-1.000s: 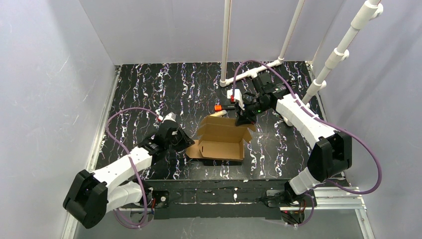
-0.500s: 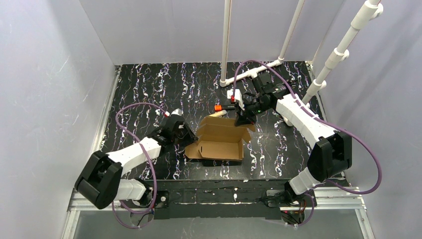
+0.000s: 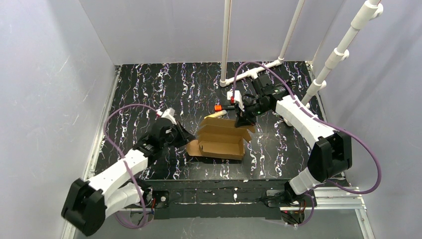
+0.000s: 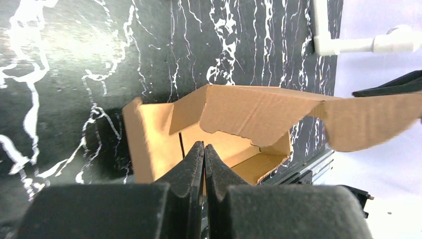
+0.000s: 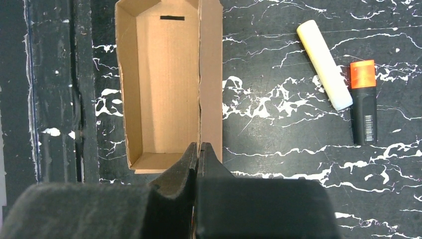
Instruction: Fold the paper box
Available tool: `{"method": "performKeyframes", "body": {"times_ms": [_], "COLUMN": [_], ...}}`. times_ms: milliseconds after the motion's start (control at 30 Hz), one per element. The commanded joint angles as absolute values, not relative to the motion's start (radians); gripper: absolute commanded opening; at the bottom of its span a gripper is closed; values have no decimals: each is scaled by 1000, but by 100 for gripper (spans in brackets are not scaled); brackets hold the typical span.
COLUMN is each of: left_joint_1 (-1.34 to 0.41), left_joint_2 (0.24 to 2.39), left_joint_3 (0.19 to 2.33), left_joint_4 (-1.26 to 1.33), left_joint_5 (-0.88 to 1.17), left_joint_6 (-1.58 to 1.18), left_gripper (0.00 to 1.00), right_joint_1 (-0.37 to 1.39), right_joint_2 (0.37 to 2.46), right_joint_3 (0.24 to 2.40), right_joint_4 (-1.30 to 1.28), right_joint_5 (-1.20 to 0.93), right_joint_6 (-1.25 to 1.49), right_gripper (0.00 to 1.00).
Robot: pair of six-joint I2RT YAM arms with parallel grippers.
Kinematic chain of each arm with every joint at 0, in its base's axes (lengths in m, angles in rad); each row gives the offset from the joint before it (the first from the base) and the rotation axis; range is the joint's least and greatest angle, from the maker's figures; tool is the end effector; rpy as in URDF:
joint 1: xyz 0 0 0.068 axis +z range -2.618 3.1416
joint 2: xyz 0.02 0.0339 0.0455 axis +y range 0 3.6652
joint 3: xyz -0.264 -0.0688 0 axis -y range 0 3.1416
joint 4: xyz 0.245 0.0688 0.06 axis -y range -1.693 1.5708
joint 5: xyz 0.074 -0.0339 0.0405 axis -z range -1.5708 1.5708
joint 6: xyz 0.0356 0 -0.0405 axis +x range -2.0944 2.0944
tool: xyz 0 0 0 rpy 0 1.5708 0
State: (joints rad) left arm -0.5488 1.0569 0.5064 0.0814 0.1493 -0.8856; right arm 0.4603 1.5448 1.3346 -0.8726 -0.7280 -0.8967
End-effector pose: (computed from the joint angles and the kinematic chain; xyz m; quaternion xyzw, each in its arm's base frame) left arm 0.1916 -0.1234 0.2170 -0.1039 0.8442 -0.3910 0.3516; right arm 0.2694 0.1600 0.2961 -0.6361 0.6520 0.2884 0.2952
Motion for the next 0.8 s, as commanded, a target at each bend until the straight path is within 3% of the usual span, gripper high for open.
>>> {"method": "performKeyframes", "body": {"times_ms": [0, 133, 233, 333, 467, 567, 667, 767], "left_joint_1": [-520, -503, -496, -492, -492, -491, -491, -491], "left_joint_2": [886, 730, 678, 683, 722, 742, 731, 724], "left_joint_3": [488, 442, 408, 371, 297, 279, 280, 296], "left_joint_4": [-164, -270, -255, -175, 16, 55, 65, 32], "left_joint_5": [77, 14, 25, 103, 195, 212, 215, 197], "left_joint_6": [-823, -824, -834, -855, -911, -933, -937, -924], "left_gripper": [0, 0, 14, 20, 20, 23, 37, 37], "right_joint_1": [457, 456, 455, 454, 454, 455, 455, 455], "right_joint_2": [1501, 1494, 1491, 1489, 1487, 1482, 1482, 1486], "right_joint_3": [1324, 1322, 1326, 1327, 1324, 1318, 1318, 1322], "right_joint_4": [-865, -882, -900, -907, -917, -914, -913, -915], "right_joint_5": [-733, -756, -776, -793, -819, -820, -822, -824], "right_joint_6": [-898, -919, -938, -944, -957, -956, -956, -956], "right_gripper": [1, 1, 1, 1, 1, 1, 1, 1]}}
